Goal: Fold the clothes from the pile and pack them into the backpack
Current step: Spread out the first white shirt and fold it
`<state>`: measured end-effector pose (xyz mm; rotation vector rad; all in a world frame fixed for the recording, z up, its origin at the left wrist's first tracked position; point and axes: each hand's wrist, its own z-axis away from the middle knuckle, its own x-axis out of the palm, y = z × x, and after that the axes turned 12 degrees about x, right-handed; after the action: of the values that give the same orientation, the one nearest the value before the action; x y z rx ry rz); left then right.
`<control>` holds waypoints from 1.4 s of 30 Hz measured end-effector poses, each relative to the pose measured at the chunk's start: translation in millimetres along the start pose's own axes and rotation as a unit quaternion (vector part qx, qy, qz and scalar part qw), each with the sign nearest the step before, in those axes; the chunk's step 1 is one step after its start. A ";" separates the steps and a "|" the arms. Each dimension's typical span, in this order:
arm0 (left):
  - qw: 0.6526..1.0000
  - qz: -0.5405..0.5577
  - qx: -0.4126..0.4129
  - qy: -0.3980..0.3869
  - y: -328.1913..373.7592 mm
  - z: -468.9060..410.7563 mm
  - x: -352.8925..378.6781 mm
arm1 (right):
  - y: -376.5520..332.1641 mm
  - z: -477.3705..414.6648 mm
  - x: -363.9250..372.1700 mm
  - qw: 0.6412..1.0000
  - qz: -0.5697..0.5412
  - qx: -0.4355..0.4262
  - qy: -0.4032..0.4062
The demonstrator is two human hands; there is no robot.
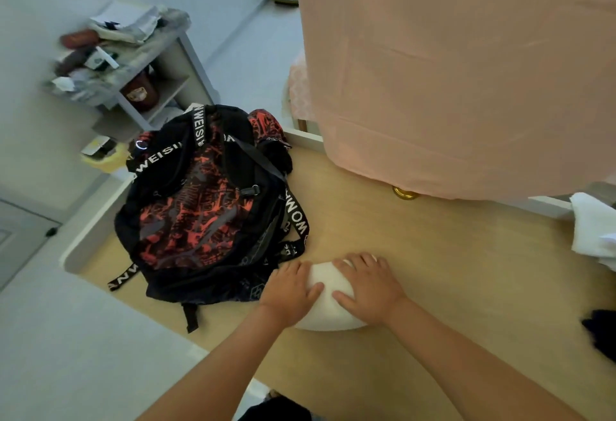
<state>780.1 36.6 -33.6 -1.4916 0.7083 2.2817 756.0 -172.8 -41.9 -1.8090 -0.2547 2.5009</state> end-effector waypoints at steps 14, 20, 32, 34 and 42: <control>0.988 0.016 -0.017 0.152 -188.0 71.9 -94.5 | -201.8 -98.6 -65.7 0.988 0.020 -0.150 0.006; 0.999 0.042 0.014 -0.002 -257.0 113.2 -82.6 | -246.3 -128.5 -58.9 0.976 0.155 -0.142 -0.056; 0.984 0.171 -0.005 0.053 -240.7 96.3 -215.5 | -204.6 -125.4 -185.1 0.931 -0.363 0.025 -0.036; 0.982 0.167 -0.002 0.086 -239.9 84.5 -250.2 | -202.0 -134.5 -203.4 0.925 -0.376 0.044 0.000; 0.941 0.075 -0.149 0.294 -258.6 41.6 -231.3 | -230.4 -156.3 -211.4 0.945 0.002 -0.029 0.325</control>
<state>975.5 273.5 133.1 -2.3918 0.6584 2.1142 957.2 43.0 145.6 -2.5143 -0.2852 1.7606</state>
